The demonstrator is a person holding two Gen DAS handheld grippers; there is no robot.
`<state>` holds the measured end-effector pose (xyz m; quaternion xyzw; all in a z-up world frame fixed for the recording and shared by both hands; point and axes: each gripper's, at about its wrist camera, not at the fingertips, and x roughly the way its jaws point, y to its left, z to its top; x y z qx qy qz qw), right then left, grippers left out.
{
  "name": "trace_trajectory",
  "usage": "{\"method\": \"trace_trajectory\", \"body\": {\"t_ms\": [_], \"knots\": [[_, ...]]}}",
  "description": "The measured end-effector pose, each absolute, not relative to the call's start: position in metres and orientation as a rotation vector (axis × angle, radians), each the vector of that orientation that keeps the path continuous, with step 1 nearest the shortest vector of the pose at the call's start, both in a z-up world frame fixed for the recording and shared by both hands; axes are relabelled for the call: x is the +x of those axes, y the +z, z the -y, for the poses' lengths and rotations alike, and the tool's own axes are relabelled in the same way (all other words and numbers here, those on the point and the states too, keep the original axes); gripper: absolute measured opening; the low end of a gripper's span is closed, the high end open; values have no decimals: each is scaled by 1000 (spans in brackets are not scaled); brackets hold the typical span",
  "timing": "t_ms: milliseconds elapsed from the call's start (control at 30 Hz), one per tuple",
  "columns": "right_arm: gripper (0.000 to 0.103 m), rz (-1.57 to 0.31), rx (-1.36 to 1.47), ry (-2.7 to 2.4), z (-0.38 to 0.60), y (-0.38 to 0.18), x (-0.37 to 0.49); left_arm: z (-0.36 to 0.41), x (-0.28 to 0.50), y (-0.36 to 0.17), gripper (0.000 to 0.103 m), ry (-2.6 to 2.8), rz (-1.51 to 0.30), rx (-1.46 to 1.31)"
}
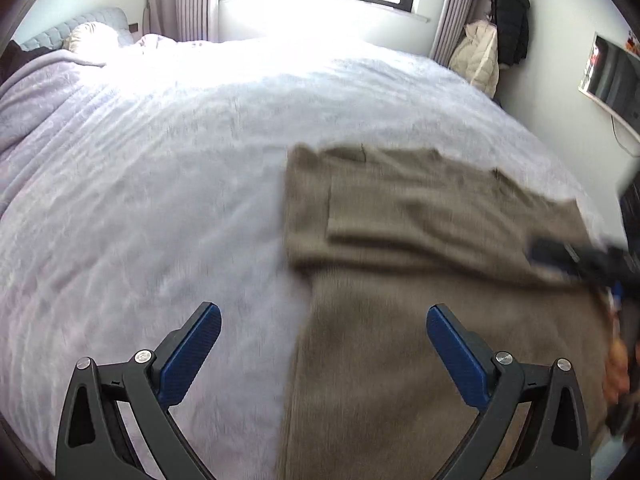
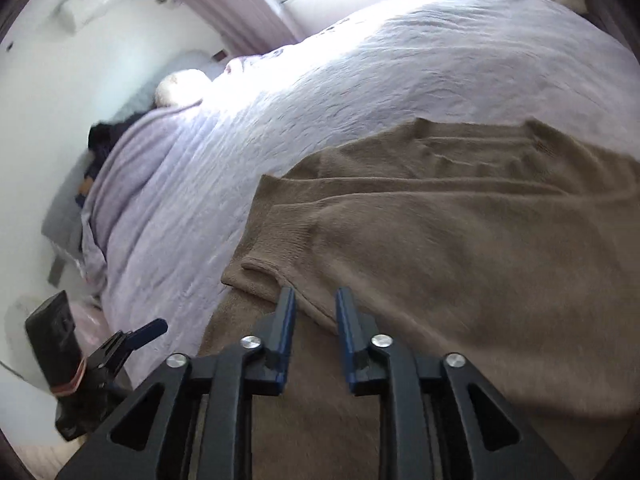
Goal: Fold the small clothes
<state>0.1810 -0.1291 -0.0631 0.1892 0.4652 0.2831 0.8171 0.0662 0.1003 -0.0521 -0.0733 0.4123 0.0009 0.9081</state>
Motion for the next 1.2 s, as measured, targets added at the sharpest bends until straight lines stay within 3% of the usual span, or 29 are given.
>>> {"method": "trace_trajectory", "body": {"t_ms": [33,267,400,467,500,633,767,933,1000,1133,1200], "knots": [[64,-983,453,574,150,-65,171,-99,79,-47,103,-7,-839,-158],[65,-928,815,327,281,-80,143,-71,154,-78,103,71,-945,-35],[52,-924,922,301,299,-100,152,-77,162,-108,103,61,-1029,-148],[31,-910,943,265,309,-103,154,-82,162,-110,103,63,-1043,-191],[26,-918,970,246,312,-107,156,-83,162,-108,103,67,-1051,-193],[26,-946,1003,294,315,-111,144,-77,161,-95,103,75,-1019,-114],[38,-928,1024,254,323,-114,123,-71,167,-92,103,72,-1003,-88],[38,-849,1088,206,340,-121,133,-59,172,-101,103,97,-1021,-43],[12,-844,1106,213,342,-122,138,-59,171,-97,103,99,-1022,-41],[8,-766,907,207,342,-93,132,-53,167,-97,103,91,-1003,24],[8,-830,914,165,348,-106,132,-50,164,-101,103,81,-989,39]]}}
